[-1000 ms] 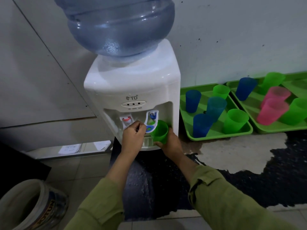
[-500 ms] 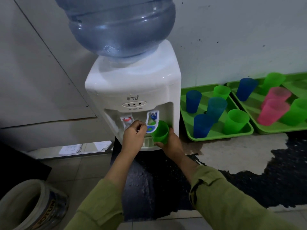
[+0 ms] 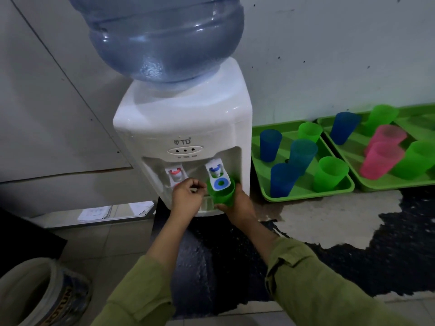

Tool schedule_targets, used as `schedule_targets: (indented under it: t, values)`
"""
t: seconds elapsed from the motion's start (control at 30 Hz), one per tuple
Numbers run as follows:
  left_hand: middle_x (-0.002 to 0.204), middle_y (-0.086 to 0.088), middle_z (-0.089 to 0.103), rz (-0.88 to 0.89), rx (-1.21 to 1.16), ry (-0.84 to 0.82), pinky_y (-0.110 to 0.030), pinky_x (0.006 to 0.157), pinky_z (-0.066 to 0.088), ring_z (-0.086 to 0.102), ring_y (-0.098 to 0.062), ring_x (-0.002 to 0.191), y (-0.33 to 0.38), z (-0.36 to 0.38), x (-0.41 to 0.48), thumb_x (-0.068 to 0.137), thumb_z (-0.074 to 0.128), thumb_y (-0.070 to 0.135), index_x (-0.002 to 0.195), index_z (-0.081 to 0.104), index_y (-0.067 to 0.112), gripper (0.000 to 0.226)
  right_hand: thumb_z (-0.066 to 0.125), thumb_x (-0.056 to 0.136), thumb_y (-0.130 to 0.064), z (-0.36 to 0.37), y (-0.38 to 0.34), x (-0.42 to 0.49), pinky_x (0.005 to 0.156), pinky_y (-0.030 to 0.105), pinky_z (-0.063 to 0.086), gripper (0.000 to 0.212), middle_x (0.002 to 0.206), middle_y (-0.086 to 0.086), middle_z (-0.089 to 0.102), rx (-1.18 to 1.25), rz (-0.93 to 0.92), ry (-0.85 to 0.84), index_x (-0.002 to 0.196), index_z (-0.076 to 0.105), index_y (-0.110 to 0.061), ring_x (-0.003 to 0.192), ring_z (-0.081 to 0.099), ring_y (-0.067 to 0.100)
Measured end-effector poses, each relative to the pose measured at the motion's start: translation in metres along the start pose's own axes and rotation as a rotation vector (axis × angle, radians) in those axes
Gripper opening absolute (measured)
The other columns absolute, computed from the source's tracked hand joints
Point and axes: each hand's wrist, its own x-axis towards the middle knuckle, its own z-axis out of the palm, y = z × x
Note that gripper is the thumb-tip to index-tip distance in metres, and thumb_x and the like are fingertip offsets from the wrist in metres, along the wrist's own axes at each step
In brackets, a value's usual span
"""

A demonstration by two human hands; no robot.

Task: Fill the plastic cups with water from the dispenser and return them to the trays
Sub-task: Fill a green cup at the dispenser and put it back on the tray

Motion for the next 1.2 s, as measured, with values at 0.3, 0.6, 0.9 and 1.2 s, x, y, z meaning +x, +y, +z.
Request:
schedule_targets:
  t: [0.3, 0.6, 0.9, 1.2]
  values:
    - [0.08, 0.006, 0.062, -0.025, 0.185, -0.022, -0.029, 0.079, 0.05, 0.062, -0.018, 0.081, -0.003, 0.019, 0.013, 0.08, 0.07, 0.021, 0.084, 0.057, 0.019, 0.014, 0.08, 0.069, -0.027, 0.001, 0.001, -0.001, 0.09, 0.037, 0.049, 0.065, 0.12, 0.008, 0.061, 0.025, -0.003, -0.004, 0.122, 0.043, -0.012, 0.11, 0.058, 0.027]
    - [0.081, 0.002, 0.061, 0.059, 0.067, 0.115, -0.018, 0.068, 0.039, 0.057, -0.014, 0.076, -0.012, 0.029, -0.019, 0.084, 0.063, 0.011, 0.089, 0.06, 0.012, 0.005, 0.076, 0.067, -0.038, -0.009, 0.005, -0.02, 0.08, 0.035, 0.05, 0.065, 0.115, 0.013, 0.062, -0.016, 0.036, -0.003, 0.117, 0.043, -0.013, 0.104, 0.06, 0.033]
    - [0.077, 0.005, 0.058, 0.022, 0.01, 0.072, -0.024, 0.067, 0.041, 0.056, -0.013, 0.069, -0.022, 0.037, -0.049, 0.088, 0.058, 0.012, 0.096, 0.059, 0.013, 0.009, 0.081, 0.059, -0.039, -0.021, 0.029, -0.045, 0.07, 0.031, 0.047, 0.068, 0.106, 0.011, 0.065, -0.093, 0.052, 0.05, 0.11, 0.044, -0.014, 0.098, 0.062, 0.034]
    - [0.087, -0.004, 0.063, 0.066, 0.047, -0.072, -0.027, 0.078, 0.046, 0.059, -0.018, 0.081, -0.024, 0.072, -0.067, 0.087, 0.058, 0.009, 0.097, 0.061, 0.009, 0.011, 0.08, 0.059, -0.046, -0.078, 0.047, -0.064, 0.079, 0.041, 0.051, 0.067, 0.104, 0.01, 0.064, 0.011, 0.074, 0.193, 0.109, 0.047, -0.017, 0.096, 0.061, 0.031]
